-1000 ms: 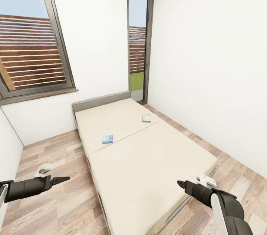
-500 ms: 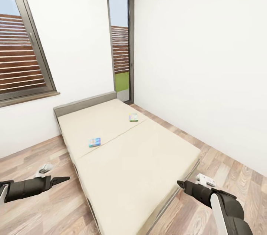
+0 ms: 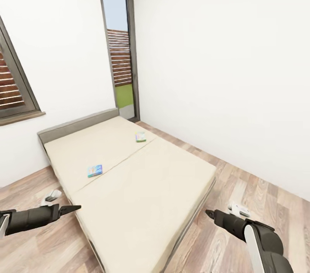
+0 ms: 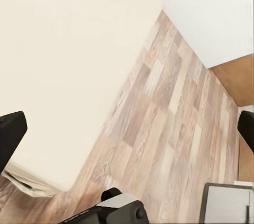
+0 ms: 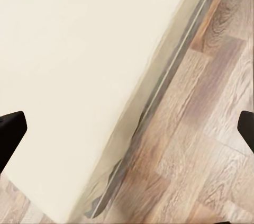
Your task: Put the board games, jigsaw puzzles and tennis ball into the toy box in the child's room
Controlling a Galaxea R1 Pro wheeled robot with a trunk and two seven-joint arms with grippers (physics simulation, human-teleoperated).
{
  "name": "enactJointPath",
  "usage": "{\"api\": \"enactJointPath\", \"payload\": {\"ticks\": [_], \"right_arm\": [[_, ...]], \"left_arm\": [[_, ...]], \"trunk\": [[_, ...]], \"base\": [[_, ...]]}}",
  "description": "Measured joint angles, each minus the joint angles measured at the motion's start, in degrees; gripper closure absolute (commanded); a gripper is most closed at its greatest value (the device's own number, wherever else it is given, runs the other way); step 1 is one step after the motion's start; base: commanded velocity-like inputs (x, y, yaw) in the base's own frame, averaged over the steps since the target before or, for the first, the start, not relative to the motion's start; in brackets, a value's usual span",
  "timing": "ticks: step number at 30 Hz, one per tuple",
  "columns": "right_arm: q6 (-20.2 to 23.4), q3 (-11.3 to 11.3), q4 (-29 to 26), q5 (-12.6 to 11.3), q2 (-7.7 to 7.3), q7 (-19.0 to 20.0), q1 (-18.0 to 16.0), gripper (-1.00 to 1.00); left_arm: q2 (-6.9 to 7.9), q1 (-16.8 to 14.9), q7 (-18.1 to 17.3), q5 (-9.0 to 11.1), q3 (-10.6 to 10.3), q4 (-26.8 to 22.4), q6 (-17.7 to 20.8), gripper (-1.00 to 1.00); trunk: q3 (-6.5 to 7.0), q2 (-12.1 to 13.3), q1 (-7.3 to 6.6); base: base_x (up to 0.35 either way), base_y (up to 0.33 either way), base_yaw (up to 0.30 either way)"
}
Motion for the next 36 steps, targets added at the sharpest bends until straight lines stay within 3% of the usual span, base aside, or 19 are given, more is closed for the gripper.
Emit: {"api": "enactJointPath", "payload": {"ticks": [15,36], "right_arm": [[0.00,0.07,0.04,0.00,0.00,0.04,0.00,-1.00],[0.01,0.08,0.04,0.00,0.06,0.03,0.00,-1.00]], "left_arm": [[0.00,0.00,0.02,0.00,0.00,0.00,0.00,-1.00],[0.00,0.00,-0.02,0.00,0.00,0.01,-0.01,-1.00]], "trunk": [[0.00,0.00,0.00],[0.00,0.00,0.00]], "base": [[0.000,0.221,-0.279],[0.000,0.047,-0.279]]}}
